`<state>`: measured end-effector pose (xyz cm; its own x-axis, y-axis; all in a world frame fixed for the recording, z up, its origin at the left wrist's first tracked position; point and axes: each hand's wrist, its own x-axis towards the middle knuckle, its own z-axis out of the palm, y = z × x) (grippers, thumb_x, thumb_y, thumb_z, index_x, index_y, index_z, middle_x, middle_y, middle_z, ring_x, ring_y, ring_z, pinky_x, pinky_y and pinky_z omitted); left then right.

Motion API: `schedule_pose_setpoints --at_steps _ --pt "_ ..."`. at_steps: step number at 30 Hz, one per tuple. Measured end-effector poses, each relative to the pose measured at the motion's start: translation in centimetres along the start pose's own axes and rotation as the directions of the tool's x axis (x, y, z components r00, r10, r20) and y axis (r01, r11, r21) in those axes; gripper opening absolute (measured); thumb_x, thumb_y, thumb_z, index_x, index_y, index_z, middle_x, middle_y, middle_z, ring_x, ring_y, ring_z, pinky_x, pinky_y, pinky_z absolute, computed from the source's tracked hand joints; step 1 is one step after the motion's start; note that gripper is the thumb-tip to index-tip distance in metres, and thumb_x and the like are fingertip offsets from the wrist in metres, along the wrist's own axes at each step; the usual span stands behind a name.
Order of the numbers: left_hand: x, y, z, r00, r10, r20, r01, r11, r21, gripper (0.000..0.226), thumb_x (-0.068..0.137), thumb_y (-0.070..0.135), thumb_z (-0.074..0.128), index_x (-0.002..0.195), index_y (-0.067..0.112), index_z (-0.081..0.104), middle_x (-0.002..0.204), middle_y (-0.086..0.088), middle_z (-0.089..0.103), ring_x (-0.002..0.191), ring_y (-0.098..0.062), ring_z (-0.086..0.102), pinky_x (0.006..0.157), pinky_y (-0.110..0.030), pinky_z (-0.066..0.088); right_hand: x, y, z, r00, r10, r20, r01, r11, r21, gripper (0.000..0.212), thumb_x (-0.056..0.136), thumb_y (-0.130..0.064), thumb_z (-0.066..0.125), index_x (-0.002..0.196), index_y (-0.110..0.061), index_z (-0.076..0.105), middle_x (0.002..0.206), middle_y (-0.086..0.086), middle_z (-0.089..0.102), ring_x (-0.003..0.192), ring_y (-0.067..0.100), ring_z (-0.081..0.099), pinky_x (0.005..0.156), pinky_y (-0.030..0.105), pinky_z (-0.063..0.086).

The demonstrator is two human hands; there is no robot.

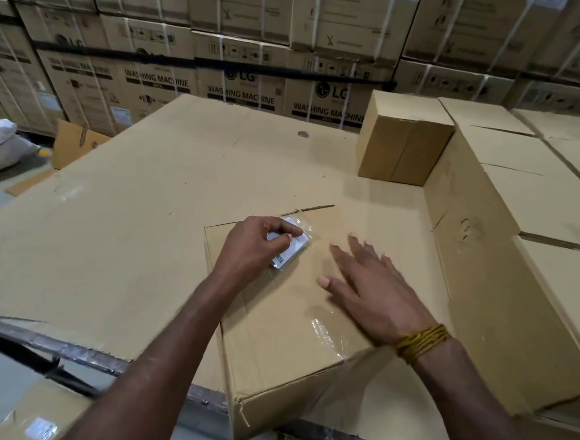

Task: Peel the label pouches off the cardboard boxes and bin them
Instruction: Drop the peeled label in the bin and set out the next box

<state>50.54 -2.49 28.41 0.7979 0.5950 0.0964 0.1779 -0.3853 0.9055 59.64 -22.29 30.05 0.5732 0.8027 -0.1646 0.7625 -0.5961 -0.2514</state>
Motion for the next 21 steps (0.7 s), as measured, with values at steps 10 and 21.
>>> schedule_pose_setpoints --at_steps 10,21 --pt "0.3 -0.4 0.0 0.999 0.015 0.039 -0.017 0.999 0.044 0.025 0.085 0.017 0.063 0.089 0.036 0.079 0.092 0.022 0.074 0.083 -0.012 0.067 0.074 -0.036 0.052 0.5 1.8 -0.1 0.965 0.262 -0.031 -0.263 0.964 -0.033 0.074 0.094 -0.072 0.025 0.157 -0.037 0.009 0.167 0.003 0.003 0.153 0.028 0.003 0.123 0.047 0.004" --pt "0.1 -0.2 -0.2 0.998 0.021 0.062 -0.025 0.998 0.064 0.026 0.085 0.018 0.061 0.089 0.037 0.078 0.09 0.023 0.073 0.084 -0.015 0.068 0.076 -0.039 0.052 -0.7 0.0 1.0 0.969 0.224 -0.101 -0.214 0.972 0.099 0.063 0.094 -0.068 0.037 0.152 -0.046 0.025 0.166 -0.01 0.009 0.153 0.019 0.006 0.122 0.044 0.006"
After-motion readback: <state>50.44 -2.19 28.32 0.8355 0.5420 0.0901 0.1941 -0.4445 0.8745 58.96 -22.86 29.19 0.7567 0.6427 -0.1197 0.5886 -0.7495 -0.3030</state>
